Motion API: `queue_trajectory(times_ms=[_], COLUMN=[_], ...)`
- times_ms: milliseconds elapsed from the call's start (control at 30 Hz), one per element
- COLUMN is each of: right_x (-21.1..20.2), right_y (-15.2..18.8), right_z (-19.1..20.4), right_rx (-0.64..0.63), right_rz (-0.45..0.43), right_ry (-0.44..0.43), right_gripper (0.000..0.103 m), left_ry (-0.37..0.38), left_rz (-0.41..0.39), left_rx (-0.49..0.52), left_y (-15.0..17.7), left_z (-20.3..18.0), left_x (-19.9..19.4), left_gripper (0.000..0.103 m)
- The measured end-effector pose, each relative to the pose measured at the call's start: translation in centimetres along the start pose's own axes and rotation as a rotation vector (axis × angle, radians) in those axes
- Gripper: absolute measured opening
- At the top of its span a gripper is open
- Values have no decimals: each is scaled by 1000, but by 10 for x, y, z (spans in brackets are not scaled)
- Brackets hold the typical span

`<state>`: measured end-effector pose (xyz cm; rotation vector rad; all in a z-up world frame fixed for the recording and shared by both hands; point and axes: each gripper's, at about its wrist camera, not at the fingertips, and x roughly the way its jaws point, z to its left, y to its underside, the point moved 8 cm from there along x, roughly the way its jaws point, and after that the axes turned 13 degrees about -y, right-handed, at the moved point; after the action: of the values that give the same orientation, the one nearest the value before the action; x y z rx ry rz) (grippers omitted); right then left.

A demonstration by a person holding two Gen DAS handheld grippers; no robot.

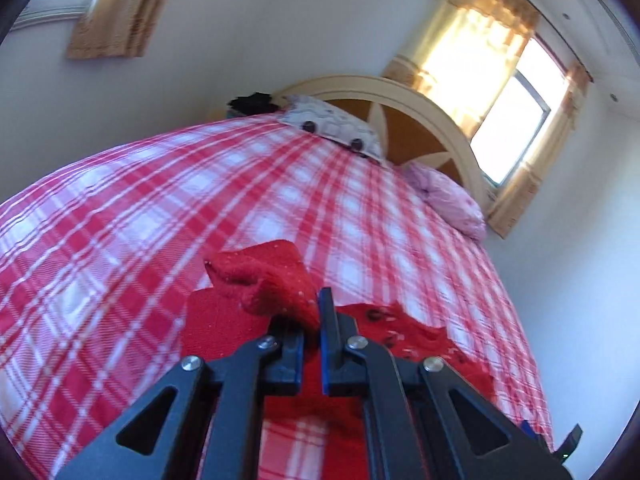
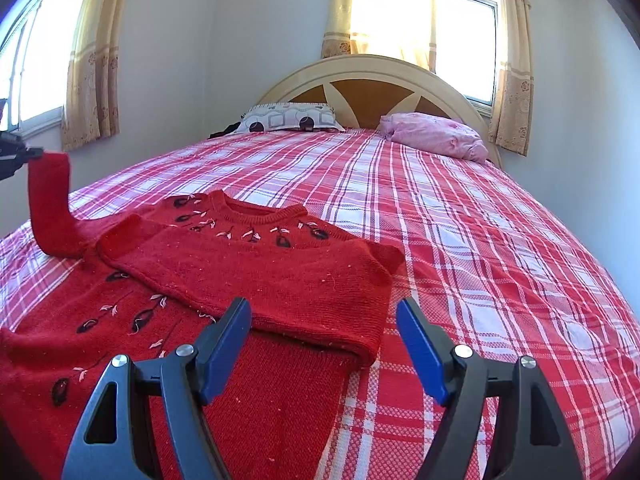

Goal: Fold small clothes
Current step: 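Lift the sleeve with the left gripper, fold it across the body, release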

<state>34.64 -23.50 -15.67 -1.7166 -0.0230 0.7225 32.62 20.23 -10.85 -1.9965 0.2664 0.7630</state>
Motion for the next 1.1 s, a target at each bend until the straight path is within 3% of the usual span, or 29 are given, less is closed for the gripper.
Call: queue_trajectory(times_ms=[300, 533, 800, 1100], right_x=[-9, -10, -9, -9], right_y=[2, 4, 6, 10], right_z=[-7, -20, -28, -47], right_rx=[36, 98, 141, 234], right_rz=[-10, -14, -14, -16], right_ry=[-9, -14, -30, -46], right_gripper=[76, 76, 76, 76], left_ry=[177, 258, 284, 239], left_rz=[12, 56, 113, 170], left_rx=[64, 139, 279, 545], left_y=[9, 45, 110, 205], left_z=[-109, -182, -253, -302], left_x=[-8, -1, 20, 55], left_gripper=[5, 5, 5, 6])
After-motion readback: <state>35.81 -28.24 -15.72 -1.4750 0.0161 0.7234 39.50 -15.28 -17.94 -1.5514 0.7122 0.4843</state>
